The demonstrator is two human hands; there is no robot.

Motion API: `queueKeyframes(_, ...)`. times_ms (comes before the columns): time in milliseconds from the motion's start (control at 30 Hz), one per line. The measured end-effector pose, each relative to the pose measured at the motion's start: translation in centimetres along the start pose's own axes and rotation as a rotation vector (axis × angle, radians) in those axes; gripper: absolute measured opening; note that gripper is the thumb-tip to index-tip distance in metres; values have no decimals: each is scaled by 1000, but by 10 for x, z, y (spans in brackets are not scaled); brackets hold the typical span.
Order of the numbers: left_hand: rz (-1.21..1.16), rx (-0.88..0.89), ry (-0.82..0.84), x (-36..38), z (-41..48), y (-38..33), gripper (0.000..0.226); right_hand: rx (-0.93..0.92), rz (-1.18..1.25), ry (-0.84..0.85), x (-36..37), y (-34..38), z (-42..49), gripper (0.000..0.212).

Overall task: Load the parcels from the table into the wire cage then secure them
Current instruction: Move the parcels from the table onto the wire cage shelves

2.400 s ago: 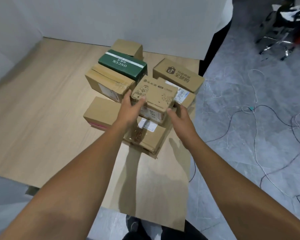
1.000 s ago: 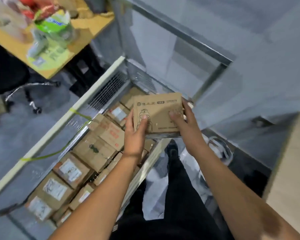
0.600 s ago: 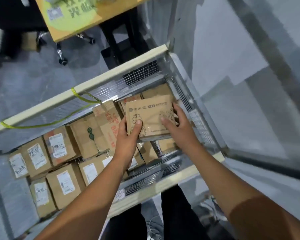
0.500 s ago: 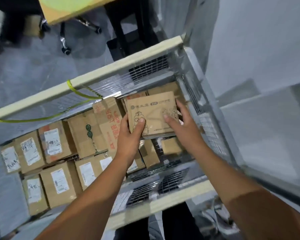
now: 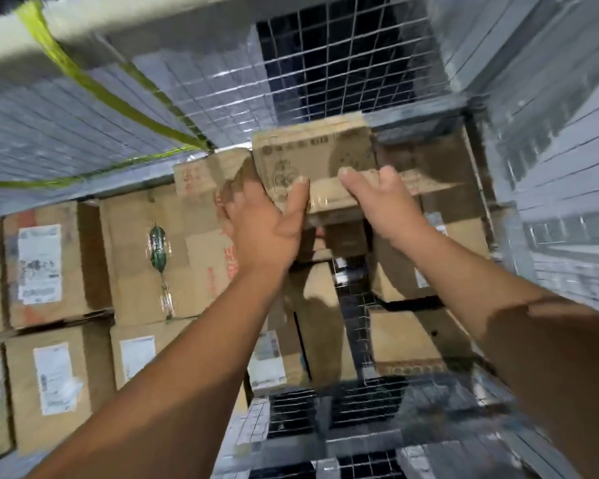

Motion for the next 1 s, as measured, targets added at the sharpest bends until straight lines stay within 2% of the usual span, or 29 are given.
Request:
queueKeyframes(33, -11, -20, -13, -1, 1, -1, 69, -10, -51, -21, -2, 3, 5, 45)
queueKeyframes(67, -21, -34, -12, -3, 1, -2, 70, -20, -95, -20, -3, 8, 5, 45)
queueKeyframes(100, -36, -37, -5, -8, 0, -5, 70, -15, -130, 12, -5, 13, 0, 54)
queueKeyframes(167, -71, -23, 14, -25, -7, -13, 74, -24, -183, 60, -19, 24, -14, 90)
queueKeyframes(200, -75, -16, 30, -38, -13, -17, 77, -30, -173, 54, -31, 33, -27, 94)
queueKeyframes(333, -54, 21, 160, -97, -58, -39, 85, -17, -89, 6, -89, 60, -107, 77)
queueKeyframes(533, -69, 128, 291, -177, -141, -67, 81, 48, -108, -22, -152, 68, -259, 70)
queueKeyframes(700, -103, 285, 528, -217, -216, -85, 73, 77, -177, -246, -205, 72, -371, 72)
queueKeyframes(867, -134, 565, 678, -267, -278, -121, 71, 214, -189, -567, -244, 72, -497, 69)
queueKeyframes(1000, -201, 811, 887, -300, -362, -153, 70, 351, -82, -884, -262, 61, -635, 67)
Point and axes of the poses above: each hand's wrist, its own z-axis towards the middle knuckle, its own x-axis out of the palm, y = z × x, the point moved 9 cm from there along z, towards the middle knuckle, and after that the axes turned 10 degrees about -y, right-handed, at the moved point
